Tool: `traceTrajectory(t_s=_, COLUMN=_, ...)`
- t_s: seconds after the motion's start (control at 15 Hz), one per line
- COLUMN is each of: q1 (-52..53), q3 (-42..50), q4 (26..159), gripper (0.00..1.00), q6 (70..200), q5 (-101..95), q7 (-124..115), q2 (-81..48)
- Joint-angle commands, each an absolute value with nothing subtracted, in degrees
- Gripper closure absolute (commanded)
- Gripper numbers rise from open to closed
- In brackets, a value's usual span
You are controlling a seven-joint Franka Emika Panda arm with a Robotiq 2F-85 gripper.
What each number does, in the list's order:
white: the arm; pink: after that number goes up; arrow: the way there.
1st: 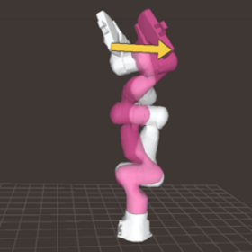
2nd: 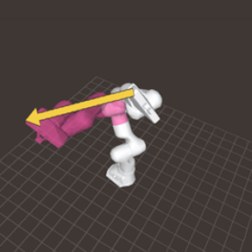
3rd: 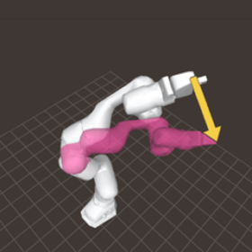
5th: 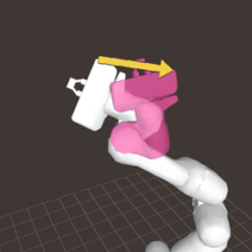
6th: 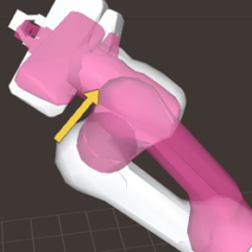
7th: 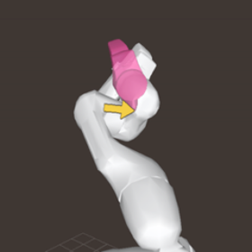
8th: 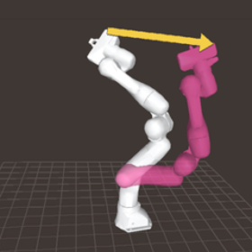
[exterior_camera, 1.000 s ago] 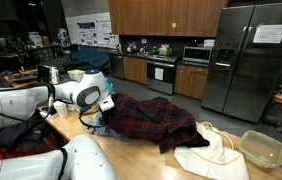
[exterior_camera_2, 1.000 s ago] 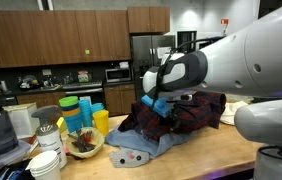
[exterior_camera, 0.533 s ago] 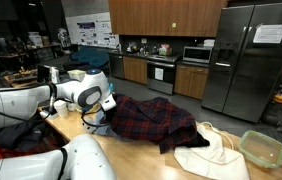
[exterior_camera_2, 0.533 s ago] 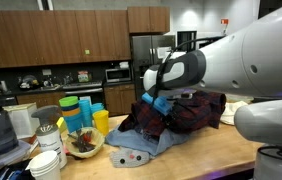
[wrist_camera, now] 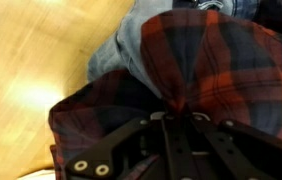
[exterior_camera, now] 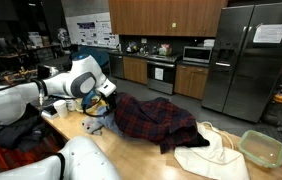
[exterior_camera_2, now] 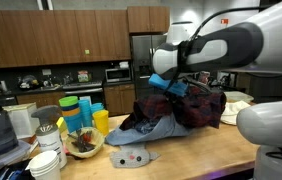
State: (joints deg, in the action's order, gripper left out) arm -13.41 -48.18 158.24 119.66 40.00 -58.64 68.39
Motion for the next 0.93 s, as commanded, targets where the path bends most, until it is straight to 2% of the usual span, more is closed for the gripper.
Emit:
traceTrajectory(t_s=0.0, q1=-5.94, q3=-36.9, q4=155.18, gripper=0.98, q6=117.79, q5=29.81, q7=-53.38, q2=67.81)
traceTrajectory(t_s=0.27, q1=0.31, q3=-31.56, q4=149.09, gripper=0.98, q6=116.24, q5=22.93, q7=-48.51, q2=63.72)
traceTrajectory(t_s=0.87, q1=7.47, q3=-29.52, q4=141.43, gripper=0.98, q6=114.99, q5=21.35, q7=-35.43, q2=49.86)
